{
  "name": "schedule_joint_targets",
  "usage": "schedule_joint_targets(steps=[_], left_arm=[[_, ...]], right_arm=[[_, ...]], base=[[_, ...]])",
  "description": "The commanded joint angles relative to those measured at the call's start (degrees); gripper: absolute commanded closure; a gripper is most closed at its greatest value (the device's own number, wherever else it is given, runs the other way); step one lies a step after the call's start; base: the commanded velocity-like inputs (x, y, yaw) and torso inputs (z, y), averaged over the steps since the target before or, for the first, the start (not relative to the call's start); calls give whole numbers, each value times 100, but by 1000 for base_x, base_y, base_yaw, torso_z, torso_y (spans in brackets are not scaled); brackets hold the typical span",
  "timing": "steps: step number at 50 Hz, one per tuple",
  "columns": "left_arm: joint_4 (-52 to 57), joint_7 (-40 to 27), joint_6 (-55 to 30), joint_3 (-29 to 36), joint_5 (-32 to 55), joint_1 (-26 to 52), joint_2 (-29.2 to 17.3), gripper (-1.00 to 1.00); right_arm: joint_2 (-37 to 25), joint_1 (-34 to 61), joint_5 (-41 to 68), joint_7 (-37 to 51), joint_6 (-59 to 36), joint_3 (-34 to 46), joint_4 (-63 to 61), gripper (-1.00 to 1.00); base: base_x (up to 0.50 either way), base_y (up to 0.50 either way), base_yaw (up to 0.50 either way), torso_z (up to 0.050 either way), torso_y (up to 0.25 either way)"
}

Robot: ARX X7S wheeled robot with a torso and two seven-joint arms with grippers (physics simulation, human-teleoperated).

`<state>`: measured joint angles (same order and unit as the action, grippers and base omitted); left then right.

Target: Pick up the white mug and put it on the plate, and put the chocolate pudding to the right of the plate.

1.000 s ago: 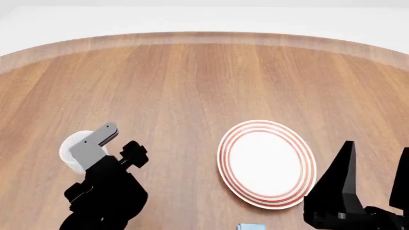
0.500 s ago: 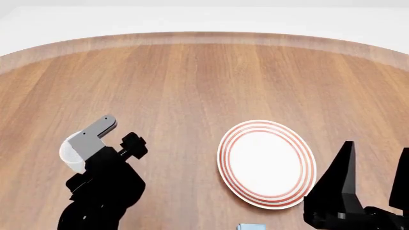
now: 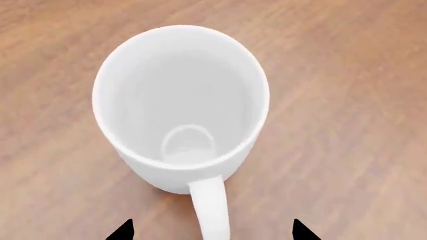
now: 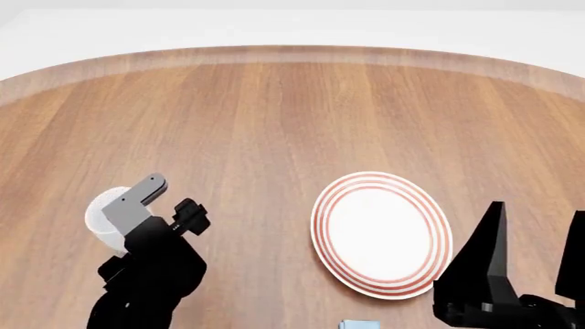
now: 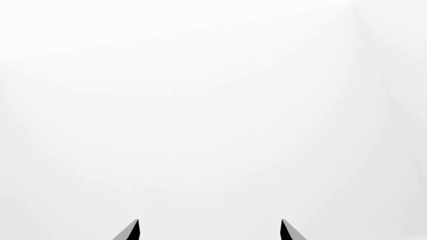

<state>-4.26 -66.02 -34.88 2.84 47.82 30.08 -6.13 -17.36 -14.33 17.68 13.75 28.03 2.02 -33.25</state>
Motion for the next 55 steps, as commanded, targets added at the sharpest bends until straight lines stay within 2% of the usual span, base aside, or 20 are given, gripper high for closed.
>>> schedule_joint_targets(steps=[1, 5, 6, 33, 39, 45, 51, 55], left_arm=[[-110, 144, 38, -122, -2, -34, 81, -100], [-123, 164, 72, -94, 0, -28, 61, -100], [-140, 181, 80, -72, -9, -29, 56, 100], [-170, 249, 288, 125, -123, -61, -119, 100], [741, 743, 164, 801, -407, -37, -544, 100], [2303, 1707, -879, 1968, -261, 389, -1463, 100], [3489, 2174, -1697, 2333, 329, 758, -2093, 100], [3790, 2552, -1907, 2510, 591, 916, -2287, 100]], right_arm=[[78, -12, -126, -115, -36, -95, -54, -100], [72, -12, -115, -107, -43, -80, -49, -100], [68, -8, -99, -104, -47, -78, -46, -100], [35, -34, -105, -78, 12, -10, 19, -100], [26, -38, -115, -61, 16, -7, 16, -100], [8, -59, -116, -34, 11, -17, -45, -100], [2, -56, -140, -11, -2, -5, -83, -100], [-5, -48, -158, 1, -19, 8, -105, -100]], base=[[0, 0, 0, 0, 0], [0, 0, 0, 0, 0], [0, 0, 0, 0, 0], [0, 0, 0, 0, 0], [0, 0, 0, 0, 0], [0, 0, 0, 0, 0], [0, 0, 0, 0, 0], [0, 0, 0, 0, 0]])
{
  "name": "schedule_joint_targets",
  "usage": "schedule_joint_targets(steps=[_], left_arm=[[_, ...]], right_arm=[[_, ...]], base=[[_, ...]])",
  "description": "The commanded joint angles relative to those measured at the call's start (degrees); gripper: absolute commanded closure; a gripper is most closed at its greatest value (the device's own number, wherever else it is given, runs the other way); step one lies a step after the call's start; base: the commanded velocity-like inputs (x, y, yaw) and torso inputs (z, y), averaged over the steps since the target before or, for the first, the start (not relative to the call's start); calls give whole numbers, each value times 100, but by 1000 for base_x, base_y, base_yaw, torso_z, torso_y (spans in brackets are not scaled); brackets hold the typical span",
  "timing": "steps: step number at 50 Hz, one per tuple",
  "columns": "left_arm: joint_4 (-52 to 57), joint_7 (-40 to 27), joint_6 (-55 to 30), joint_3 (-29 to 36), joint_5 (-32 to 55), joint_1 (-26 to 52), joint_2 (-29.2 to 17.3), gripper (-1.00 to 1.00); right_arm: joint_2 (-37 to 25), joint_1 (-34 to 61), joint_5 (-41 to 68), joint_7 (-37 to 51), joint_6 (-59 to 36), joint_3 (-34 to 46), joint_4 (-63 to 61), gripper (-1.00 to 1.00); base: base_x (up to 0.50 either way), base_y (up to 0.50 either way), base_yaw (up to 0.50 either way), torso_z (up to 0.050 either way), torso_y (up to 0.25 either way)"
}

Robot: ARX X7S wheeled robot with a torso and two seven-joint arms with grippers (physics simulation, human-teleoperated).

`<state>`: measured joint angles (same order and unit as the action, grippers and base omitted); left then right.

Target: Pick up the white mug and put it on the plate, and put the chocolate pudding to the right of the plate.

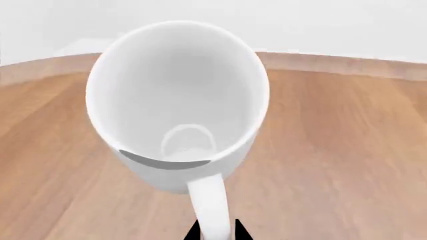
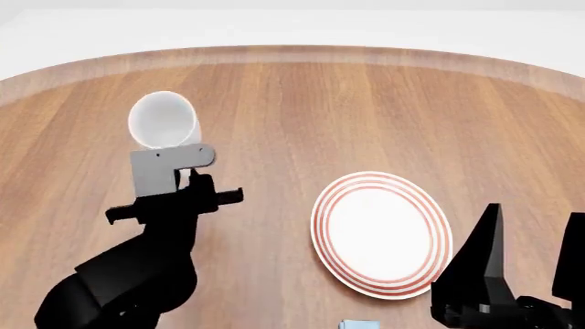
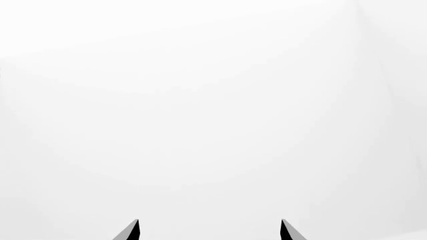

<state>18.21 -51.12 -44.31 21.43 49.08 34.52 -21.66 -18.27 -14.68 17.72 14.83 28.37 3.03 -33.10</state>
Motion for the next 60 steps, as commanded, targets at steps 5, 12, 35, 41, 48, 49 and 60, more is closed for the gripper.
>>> schedule_joint_targets(steps=[5, 12, 35, 41, 48, 49, 60], left_arm=[[1585, 1535, -1041, 831, 603, 625, -866, 100], [1574, 2153, -1320, 899, 1159, 1057, -945, 100], [247, 2751, -2430, 1424, 1914, 2527, -344, 100], [181, 3037, -2555, 1624, 2102, 2666, -122, 100], [64, 3157, -2544, 1744, 2145, 2707, 75, 100], [34, 3172, -2532, 1747, 2144, 2707, 87, 100], [-390, 3345, -2203, 1837, 1943, 2631, 384, 100]], right_arm=[[62, -8, -160, -84, -90, -94, -170, -100], [44, 12, -168, -64, -124, -74, -211, -100], [20, 10, -207, -60, -73, 3, -155, -100], [6, 1, -194, -50, -71, 16, -182, -100], [-10, -1, -189, -41, -64, 28, -195, -100], [-13, -2, -192, -38, -68, 27, -200, -100], [-32, -10, -179, -27, -36, 36, -175, -100]], base=[[0, 0, 0, 0, 0], [0, 0, 0, 0, 0], [0, 0, 0, 0, 0], [0, 0, 0, 0, 0], [0, 0, 0, 0, 0], [0, 0, 0, 0, 0], [0, 0, 0, 0, 1]])
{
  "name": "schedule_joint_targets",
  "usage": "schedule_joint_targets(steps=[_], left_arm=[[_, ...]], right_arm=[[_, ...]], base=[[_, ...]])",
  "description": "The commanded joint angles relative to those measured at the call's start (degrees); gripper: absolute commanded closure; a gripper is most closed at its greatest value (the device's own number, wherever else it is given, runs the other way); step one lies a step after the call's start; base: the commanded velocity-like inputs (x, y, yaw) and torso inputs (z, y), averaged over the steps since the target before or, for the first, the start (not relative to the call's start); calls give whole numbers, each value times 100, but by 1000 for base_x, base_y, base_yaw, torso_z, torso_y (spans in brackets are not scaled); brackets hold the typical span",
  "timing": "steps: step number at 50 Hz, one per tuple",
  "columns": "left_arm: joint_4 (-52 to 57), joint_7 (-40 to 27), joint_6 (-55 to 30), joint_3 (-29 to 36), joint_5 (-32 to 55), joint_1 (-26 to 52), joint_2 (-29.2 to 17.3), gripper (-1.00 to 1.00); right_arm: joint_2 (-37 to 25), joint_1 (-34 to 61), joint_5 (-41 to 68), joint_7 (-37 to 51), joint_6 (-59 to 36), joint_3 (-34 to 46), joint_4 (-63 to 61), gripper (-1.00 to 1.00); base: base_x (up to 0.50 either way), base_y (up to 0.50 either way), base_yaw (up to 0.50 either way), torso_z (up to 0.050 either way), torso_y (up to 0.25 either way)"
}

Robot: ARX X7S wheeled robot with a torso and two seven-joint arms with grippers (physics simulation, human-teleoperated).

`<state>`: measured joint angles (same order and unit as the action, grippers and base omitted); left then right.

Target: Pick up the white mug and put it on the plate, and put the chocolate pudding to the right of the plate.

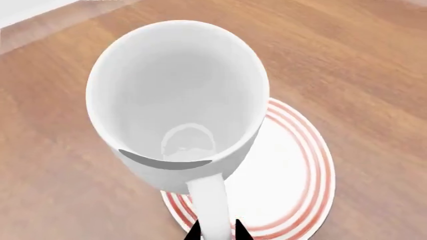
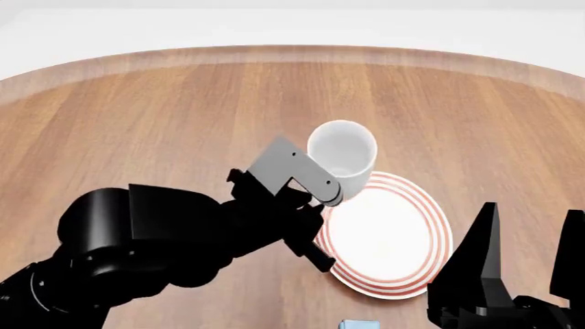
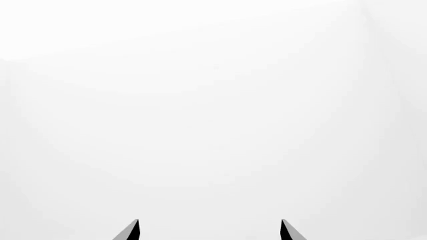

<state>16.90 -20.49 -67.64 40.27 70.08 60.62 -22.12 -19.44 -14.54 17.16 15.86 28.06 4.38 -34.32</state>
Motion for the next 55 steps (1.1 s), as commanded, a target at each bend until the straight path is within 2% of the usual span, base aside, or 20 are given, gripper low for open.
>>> schedule_joint_targets(steps=[1, 9, 25, 55], left_arm=[[-260, 266, 138, -28, -176, 40, 471, 100], [-411, 126, 117, 56, -127, 3, 729, 100], [-1179, 195, 658, 251, -458, -413, 1224, 100], [-2124, 457, 834, 663, -688, -36, 1766, 100]], right_arm=[[84, -26, -120, -138, 20, -101, -32, -100], [77, -21, -109, -127, 43, -98, 11, -100], [15, -65, -35, -89, 58, -111, -112, -100], [-171, -275, 140, -21, 178, -297, -374, -100]], base=[[0, 0, 0, 0, 0], [0, 0, 0, 0, 0], [0, 0, 0, 0, 0], [0, 0, 0, 0, 0]])
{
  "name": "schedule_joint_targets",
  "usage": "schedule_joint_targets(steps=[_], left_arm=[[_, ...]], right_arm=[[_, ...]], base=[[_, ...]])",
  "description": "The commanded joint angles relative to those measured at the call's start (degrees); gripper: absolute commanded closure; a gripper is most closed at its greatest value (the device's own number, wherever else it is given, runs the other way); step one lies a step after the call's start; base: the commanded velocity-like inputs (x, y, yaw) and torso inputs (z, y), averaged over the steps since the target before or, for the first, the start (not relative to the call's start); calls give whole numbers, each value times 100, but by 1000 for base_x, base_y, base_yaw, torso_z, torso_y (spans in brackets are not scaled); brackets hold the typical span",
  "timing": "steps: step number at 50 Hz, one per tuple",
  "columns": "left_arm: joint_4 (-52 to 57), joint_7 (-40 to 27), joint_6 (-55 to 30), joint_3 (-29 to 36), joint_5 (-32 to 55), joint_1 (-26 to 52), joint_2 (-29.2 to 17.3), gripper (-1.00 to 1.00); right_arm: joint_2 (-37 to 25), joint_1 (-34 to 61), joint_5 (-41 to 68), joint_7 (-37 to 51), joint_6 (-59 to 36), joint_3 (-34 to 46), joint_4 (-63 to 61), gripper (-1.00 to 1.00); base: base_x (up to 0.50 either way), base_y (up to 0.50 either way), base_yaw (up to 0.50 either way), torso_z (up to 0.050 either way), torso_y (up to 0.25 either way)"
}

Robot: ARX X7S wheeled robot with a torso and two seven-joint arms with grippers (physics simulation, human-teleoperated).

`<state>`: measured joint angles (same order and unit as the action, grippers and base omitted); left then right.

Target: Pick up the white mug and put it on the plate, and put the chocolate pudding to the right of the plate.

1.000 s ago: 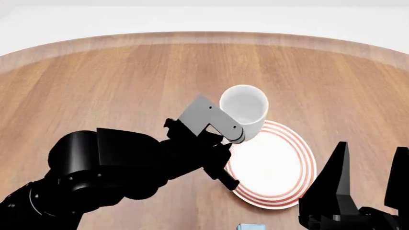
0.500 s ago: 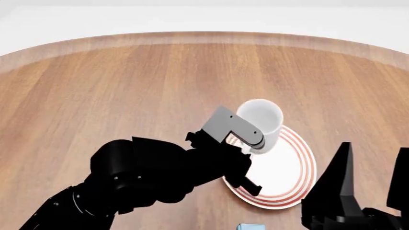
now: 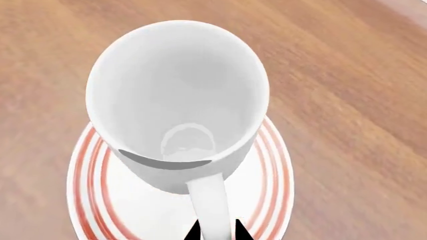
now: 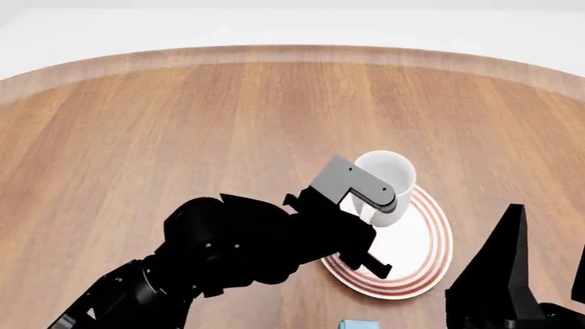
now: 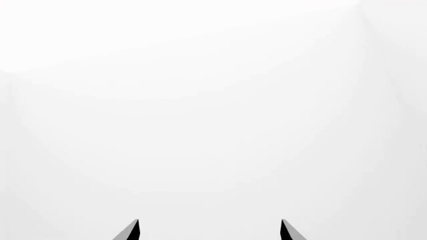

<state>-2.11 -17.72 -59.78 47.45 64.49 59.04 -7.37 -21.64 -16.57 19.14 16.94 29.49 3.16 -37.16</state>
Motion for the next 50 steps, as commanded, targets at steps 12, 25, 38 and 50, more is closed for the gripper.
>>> schedule_joint_targets(steps=[12, 25, 38, 50], left_arm=[[-644, 307, 223, 133, -290, 245, 392, 100], [-1319, 548, 442, 363, -416, 340, 497, 100], [-1820, 783, 709, 664, -520, 375, 621, 100], [-2090, 868, 937, 930, -407, 451, 680, 100]], right_arm=[[14, -79, 13, -124, 81, -195, -43, -100], [-4, -84, 7, -124, 105, -147, -65, -100], [-35, -95, 45, -104, 141, -164, -63, -100], [-54, -100, 62, -102, 173, -149, -45, -100]], base=[[0, 0, 0, 0, 1], [0, 0, 0, 0, 0], [0, 0, 0, 0, 0], [0, 0, 0, 0, 1]])
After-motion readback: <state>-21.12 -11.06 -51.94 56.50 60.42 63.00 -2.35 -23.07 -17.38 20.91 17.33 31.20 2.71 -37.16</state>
